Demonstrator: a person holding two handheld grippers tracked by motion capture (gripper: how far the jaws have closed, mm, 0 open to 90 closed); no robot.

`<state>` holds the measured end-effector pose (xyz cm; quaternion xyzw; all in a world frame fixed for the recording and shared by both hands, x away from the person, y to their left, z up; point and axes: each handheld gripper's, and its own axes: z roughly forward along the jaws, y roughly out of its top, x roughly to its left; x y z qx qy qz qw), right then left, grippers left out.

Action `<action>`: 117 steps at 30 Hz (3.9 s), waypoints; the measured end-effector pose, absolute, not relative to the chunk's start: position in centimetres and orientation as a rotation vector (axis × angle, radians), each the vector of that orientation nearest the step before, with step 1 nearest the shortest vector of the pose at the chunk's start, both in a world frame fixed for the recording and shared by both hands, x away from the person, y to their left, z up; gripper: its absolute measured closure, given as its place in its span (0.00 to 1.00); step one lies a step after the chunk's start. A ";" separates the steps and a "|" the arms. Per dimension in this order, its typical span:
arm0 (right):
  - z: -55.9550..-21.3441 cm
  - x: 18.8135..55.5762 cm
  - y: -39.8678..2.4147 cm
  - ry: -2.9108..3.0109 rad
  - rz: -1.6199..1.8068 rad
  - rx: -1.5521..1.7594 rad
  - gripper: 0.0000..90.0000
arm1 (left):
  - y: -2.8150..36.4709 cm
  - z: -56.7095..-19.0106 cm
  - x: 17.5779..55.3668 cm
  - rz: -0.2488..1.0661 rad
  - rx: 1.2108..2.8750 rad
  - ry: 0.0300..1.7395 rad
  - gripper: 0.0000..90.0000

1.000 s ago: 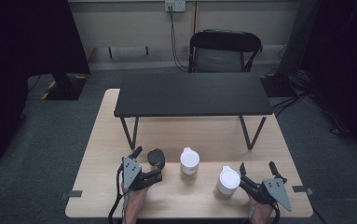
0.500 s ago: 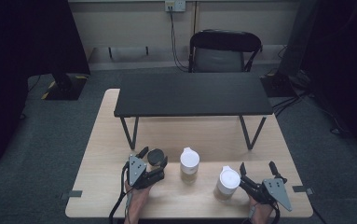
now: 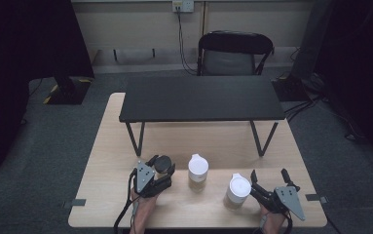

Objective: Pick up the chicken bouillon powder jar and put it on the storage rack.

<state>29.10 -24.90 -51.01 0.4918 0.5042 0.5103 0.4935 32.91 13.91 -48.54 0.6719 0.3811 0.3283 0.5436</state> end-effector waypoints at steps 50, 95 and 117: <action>-51.0 29.1 -24.9 1.224 1.240 1.186 0.01 | 14.9 -45.6 32.4 0.814 1.558 0.876 0.39; -51.0 29.1 -24.9 1.225 1.240 1.189 0.01 | 15.5 -41.4 32.2 0.783 1.575 0.844 0.39; -51.0 29.1 -24.9 1.224 1.241 1.187 0.01 | 15.8 -37.2 32.9 0.785 1.551 0.811 0.39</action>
